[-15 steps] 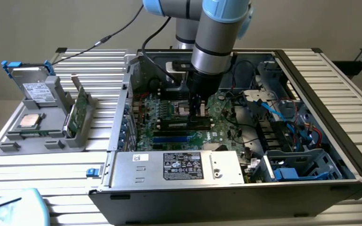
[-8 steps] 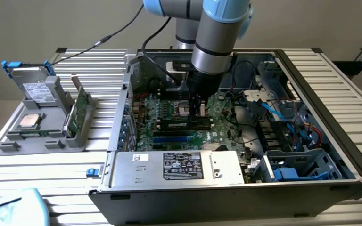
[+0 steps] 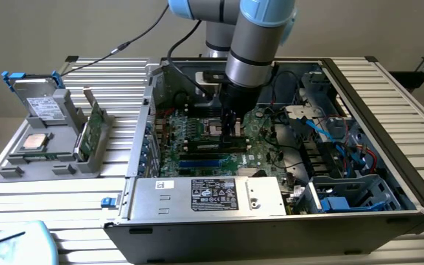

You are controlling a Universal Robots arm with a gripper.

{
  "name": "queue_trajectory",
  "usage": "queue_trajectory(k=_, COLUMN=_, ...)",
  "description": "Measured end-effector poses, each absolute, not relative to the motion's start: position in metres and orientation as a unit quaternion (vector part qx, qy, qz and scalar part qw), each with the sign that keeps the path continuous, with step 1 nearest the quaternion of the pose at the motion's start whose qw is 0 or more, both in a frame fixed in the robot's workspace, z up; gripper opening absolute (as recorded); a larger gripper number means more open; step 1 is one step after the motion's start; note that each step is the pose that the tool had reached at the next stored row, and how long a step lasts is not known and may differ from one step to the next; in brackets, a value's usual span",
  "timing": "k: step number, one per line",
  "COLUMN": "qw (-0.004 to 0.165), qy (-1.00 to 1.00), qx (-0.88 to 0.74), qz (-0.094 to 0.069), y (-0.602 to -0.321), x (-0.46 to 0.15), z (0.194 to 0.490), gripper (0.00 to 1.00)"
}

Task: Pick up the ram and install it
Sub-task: 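Insert the ram into the slot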

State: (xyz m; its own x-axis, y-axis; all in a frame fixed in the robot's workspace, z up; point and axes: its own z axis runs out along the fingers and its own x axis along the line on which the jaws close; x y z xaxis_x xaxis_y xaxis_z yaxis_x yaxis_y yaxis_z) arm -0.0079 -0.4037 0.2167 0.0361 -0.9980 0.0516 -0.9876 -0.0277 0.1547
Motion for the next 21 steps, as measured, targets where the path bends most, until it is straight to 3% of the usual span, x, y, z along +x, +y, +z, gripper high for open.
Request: queue_trajectory(k=21, qw=0.08, qy=-0.693, qx=0.716, qz=-0.042, y=-0.4037, x=-0.0048, z=0.2162, gripper=0.14)
